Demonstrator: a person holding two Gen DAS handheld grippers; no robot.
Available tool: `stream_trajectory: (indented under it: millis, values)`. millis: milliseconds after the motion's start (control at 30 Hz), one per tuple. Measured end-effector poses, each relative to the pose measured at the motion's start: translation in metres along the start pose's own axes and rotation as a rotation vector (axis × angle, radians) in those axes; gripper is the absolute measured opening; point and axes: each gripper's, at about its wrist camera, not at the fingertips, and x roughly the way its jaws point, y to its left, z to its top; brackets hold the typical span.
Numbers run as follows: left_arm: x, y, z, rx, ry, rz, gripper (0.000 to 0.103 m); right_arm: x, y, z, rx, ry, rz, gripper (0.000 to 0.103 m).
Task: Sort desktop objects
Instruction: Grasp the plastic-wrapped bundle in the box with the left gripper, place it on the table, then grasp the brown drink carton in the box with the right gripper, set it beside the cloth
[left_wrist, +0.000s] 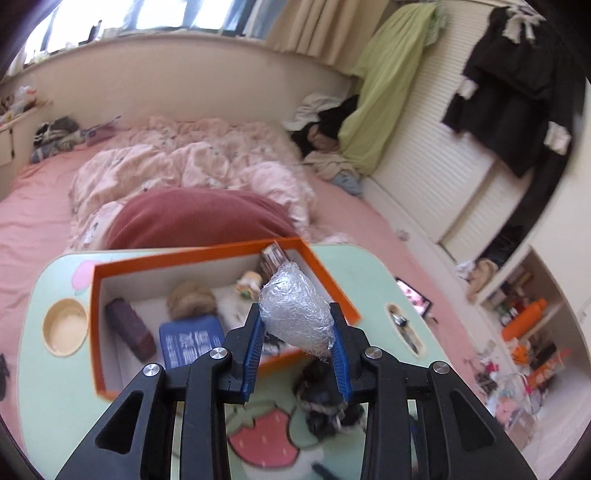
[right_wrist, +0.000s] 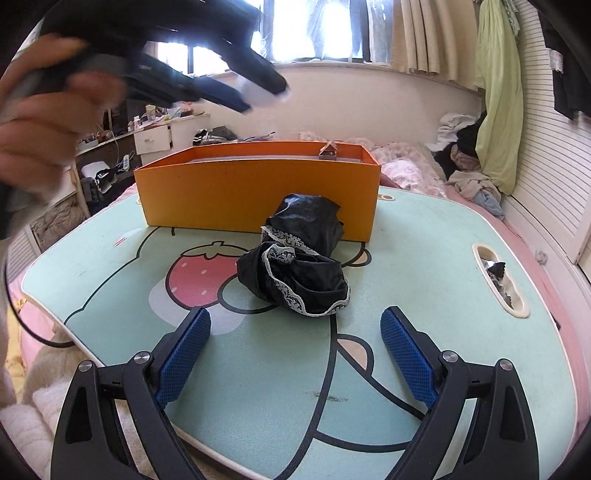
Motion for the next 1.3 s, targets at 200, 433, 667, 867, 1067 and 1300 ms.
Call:
stream_trajectory:
  millis: [200,433,667,867,1067,1300]
  values:
    - [0.011,0.027,-0.069,-0.002,0.096,0.002,0.037,0.0,-0.001,-0.001,-0.001,0.002,0.002,0.094]
    - [0.004,0.052,-0.09,-0.055,-0.018,0.12,0.082,0.002,-0.003,-0.002,-0.004,0.002,0.004,0.094]
    - [-0.025,0.051,-0.13,0.052,-0.062,0.169,0.097,0.003,-0.003,-0.004,-0.004,0.003,0.003,0.094]
    - [-0.014,0.039,-0.16,0.196,-0.133,0.292,0.103,0.004,-0.003,-0.006,-0.008,0.004,0.0,0.094]
    - [-0.014,0.046,-0.157,0.175,-0.134,0.269,0.103,0.004,-0.002,-0.007,-0.009,0.005,-0.003,0.094]
    - [-0.015,0.047,-0.161,0.177,-0.137,0.266,0.103,0.0,-0.001,-0.009,0.003,0.003,0.015,0.094]
